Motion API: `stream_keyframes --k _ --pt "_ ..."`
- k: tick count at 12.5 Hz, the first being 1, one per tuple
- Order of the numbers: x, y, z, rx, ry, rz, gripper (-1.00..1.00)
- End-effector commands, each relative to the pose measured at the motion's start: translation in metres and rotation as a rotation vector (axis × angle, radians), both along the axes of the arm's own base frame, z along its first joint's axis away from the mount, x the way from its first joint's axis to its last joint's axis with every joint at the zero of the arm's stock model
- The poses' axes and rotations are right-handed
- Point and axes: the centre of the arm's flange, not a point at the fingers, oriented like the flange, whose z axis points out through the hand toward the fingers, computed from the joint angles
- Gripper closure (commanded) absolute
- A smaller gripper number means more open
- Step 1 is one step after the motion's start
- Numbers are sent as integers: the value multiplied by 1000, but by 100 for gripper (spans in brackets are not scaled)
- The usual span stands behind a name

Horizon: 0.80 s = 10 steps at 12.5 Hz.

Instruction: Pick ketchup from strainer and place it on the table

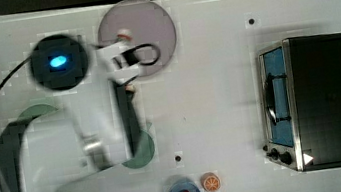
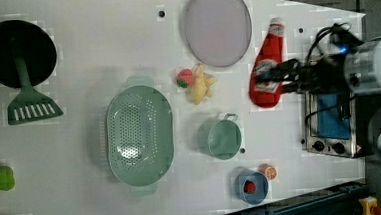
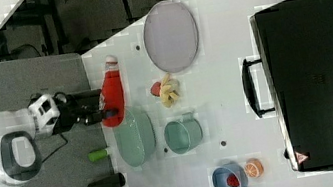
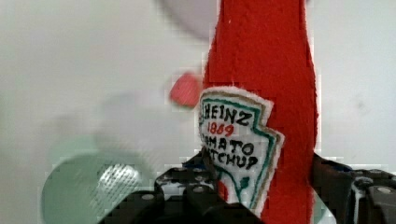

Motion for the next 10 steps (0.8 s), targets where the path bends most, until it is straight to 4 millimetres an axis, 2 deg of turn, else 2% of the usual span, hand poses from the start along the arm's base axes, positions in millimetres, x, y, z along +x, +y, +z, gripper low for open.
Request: stream_keyframes --k 1,3,5,7,10 --pt "12 -69 17 -6 -36 35 -22" --pt "13 -113 7 -11 -19 15 -22" --pt "6 -145 -11 -15 19 -36 -22" --pt "-7 -164 -38 -16 76 -69 -22" --pt "-26 -172 -86 -18 127 -86 -22"
